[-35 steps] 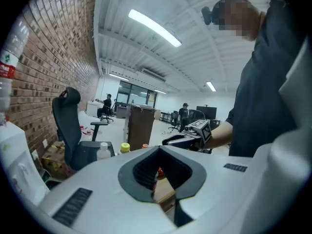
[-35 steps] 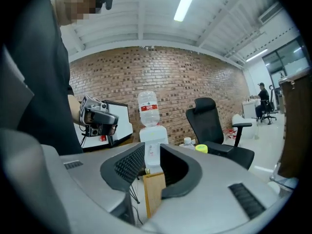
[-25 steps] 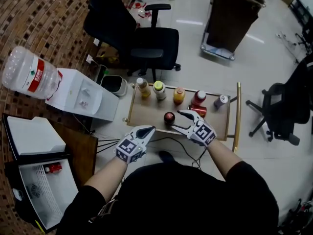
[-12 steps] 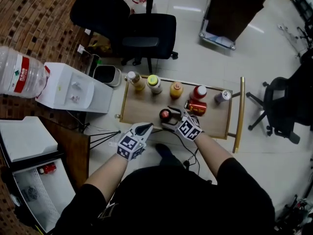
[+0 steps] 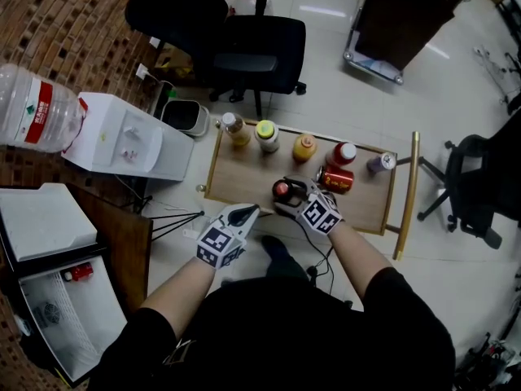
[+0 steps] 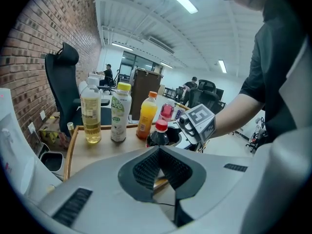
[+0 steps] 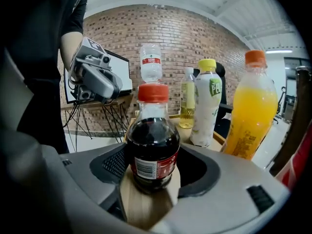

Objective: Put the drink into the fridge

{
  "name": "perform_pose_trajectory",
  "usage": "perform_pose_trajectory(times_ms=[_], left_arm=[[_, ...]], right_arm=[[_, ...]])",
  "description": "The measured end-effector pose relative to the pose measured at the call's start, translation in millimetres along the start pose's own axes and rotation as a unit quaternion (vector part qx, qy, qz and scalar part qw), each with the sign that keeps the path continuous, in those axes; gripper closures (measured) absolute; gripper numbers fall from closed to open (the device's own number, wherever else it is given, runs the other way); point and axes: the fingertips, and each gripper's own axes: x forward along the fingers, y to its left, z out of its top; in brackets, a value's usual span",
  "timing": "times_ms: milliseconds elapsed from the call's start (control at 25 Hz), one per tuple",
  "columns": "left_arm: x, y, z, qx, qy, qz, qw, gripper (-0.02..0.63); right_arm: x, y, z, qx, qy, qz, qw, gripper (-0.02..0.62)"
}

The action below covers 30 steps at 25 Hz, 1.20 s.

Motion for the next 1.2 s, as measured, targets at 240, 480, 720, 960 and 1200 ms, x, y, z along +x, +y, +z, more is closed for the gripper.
perform_pose_trajectory(times_ms=[240,480,720,960,1200], left_arm=[[-24,6,19,0.001,-0.029,0.024,0.9993,0.612],[-79,13,53,0.007,-0.088,0.065,0.9940,0.612],[-174,8,90,0.010,-0.167,0.113,0.9795,0.612],[-301,-3,95,0.011,-0.226,0.177,0.9578,0.612],[-434,-13,54,-0.005,-0.254,0.264,0.9306,0.612]], right_arm=[[-15,11,32,-0.011,-0.008,0.012,1.000,0.282],[-32,26,105,-0.039,-0.022,0.039,0.998,0.282],[-40,72,201,-0.064,-0.032,0.077,0.994,0.282],[-30,153,292,-0.105,-0.036,0.132,0.985,0.282],[4,255,368,-0.146,-0.046,0.209,0.966,0.282]])
